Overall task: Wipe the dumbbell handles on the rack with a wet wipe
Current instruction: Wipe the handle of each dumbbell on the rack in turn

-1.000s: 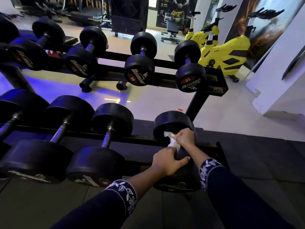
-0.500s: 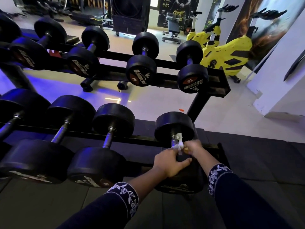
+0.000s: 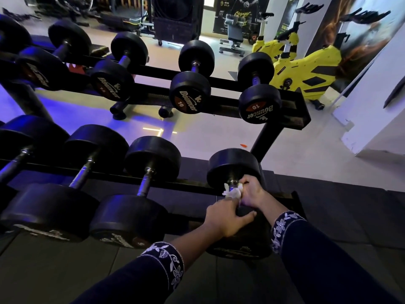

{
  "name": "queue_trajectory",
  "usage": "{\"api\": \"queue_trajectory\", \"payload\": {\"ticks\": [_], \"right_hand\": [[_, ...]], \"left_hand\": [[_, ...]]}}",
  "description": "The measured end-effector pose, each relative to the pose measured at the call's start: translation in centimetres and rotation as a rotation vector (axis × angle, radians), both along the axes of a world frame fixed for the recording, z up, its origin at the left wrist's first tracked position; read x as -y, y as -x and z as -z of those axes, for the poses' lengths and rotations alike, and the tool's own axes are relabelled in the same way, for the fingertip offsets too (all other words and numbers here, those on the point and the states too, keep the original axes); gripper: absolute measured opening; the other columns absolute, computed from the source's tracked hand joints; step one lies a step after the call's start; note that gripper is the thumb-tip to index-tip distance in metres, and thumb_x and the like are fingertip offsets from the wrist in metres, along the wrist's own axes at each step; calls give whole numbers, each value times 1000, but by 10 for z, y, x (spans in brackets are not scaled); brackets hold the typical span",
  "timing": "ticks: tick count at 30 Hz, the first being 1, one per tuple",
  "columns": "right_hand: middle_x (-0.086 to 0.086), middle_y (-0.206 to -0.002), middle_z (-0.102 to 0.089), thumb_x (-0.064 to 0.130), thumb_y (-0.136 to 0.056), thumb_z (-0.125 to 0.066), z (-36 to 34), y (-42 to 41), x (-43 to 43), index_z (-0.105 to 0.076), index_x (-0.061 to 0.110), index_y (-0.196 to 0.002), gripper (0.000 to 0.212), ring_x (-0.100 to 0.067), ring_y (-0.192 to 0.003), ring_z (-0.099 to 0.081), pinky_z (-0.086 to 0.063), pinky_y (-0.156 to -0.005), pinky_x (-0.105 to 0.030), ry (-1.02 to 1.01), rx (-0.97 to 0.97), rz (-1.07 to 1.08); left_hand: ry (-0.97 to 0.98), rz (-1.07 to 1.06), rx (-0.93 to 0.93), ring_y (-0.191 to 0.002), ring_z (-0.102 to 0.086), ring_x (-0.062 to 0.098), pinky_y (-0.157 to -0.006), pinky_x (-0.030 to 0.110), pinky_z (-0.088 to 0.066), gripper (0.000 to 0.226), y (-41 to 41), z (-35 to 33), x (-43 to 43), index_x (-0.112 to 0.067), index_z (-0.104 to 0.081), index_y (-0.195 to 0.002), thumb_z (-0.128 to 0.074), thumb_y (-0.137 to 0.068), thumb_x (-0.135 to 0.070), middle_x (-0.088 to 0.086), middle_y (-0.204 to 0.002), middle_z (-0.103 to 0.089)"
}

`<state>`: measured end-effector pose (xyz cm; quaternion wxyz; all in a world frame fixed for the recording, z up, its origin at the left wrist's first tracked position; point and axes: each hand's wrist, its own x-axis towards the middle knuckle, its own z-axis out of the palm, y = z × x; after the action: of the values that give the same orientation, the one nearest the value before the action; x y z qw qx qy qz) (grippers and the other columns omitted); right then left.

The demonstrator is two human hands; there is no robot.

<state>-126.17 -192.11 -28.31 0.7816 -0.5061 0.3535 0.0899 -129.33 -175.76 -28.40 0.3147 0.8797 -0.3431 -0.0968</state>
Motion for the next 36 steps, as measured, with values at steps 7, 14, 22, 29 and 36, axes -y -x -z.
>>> {"api": "queue_trajectory", "payload": {"ticks": [7,14,22,29,36], "right_hand": [[0,-47,-53,3,-72,-41,7,30,3,-60,12,-42,36,-8,-44,-51,-42,-51,-16,249,-116,-357],[-9,-62,-58,8,-64,-39,-1,3,-6,-48,6,-66,9,-21,-53,-57,-47,-53,-22,35,-62,-169],[-2,-52,-52,1,-86,-35,-4,22,0,-53,7,-68,26,-9,-40,-50,-43,-41,-16,162,-178,-332],[-8,-46,-37,0,-52,-34,-12,-3,-13,-35,9,-44,12,-22,-32,-44,-42,-39,-17,151,-128,18],[-7,-47,-52,-8,-78,-25,-5,22,10,-51,5,-53,39,-13,-40,-49,-44,-45,-20,271,-180,-339]], "left_hand": [[10,16,-15,-91,-58,12,-75,34,-48,53,-1,2,-1,-31,-59,-98,-42,-79,-77,-9,-102,-61],[17,9,-8,-96,-61,15,-74,32,-45,48,0,2,0,-30,-54,-94,-45,-80,-75,-8,-105,-64],[6,21,-4,-98,-59,15,-74,31,-42,49,-1,2,-1,-30,-59,-107,-47,-84,-72,-5,-107,-63],[-4,15,-3,-89,-57,14,-69,30,-42,50,0,0,-1,-26,-58,-100,-46,-84,-72,-5,-101,-62],[11,7,-42,-96,-60,13,-75,31,-45,47,0,1,0,-32,-62,-102,-49,-82,-72,-9,-105,-65]]}}
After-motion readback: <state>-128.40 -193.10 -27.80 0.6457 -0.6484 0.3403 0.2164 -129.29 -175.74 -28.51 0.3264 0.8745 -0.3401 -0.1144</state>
